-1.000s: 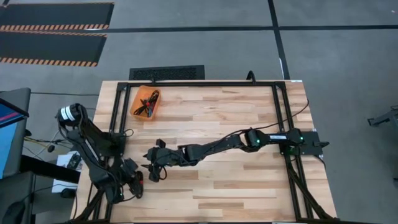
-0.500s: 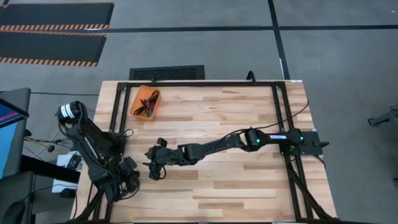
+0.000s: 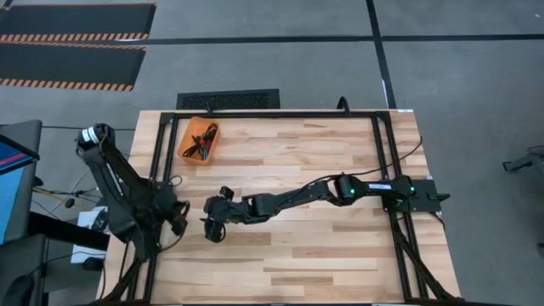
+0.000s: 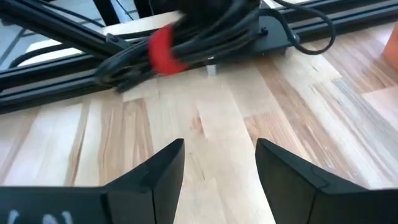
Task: Pick and place USB-C Cables
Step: Put the black charger cable into the orange bin
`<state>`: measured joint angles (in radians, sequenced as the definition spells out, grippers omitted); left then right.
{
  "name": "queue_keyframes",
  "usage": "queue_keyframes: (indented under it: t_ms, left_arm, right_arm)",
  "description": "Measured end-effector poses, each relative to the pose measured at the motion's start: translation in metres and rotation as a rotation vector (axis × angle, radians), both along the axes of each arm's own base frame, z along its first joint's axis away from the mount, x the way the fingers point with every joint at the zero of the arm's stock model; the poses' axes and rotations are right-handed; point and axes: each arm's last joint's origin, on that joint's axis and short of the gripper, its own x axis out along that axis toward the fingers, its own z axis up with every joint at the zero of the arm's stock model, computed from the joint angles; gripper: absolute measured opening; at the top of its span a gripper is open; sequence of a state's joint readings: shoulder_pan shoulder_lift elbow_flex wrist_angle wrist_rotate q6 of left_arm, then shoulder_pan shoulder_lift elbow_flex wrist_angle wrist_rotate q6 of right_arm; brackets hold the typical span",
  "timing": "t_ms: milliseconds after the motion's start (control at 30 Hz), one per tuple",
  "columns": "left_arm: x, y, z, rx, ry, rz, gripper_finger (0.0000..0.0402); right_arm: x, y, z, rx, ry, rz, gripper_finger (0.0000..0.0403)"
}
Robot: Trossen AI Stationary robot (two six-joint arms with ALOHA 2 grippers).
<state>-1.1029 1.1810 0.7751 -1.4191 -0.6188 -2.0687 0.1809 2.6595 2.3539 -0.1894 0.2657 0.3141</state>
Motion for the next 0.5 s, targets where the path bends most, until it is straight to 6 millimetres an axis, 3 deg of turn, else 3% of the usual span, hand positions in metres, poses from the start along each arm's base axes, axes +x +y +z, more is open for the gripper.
queue_keyframes:
  t_ms: [333,500]
  left_arm:
    - [0.017,0.032,0.018,0.314,-0.311,0.023,0.0013]
    - [0.03,0.051,0.017,0.5,-0.358,0.062,0.0013]
  right_arm:
    - [-0.008,0.037,-0.001,0.0,0.014,0.065,0.022]
    - [-0.021,0.042,-0.016,-0.044,0.21,0.052,0.0215]
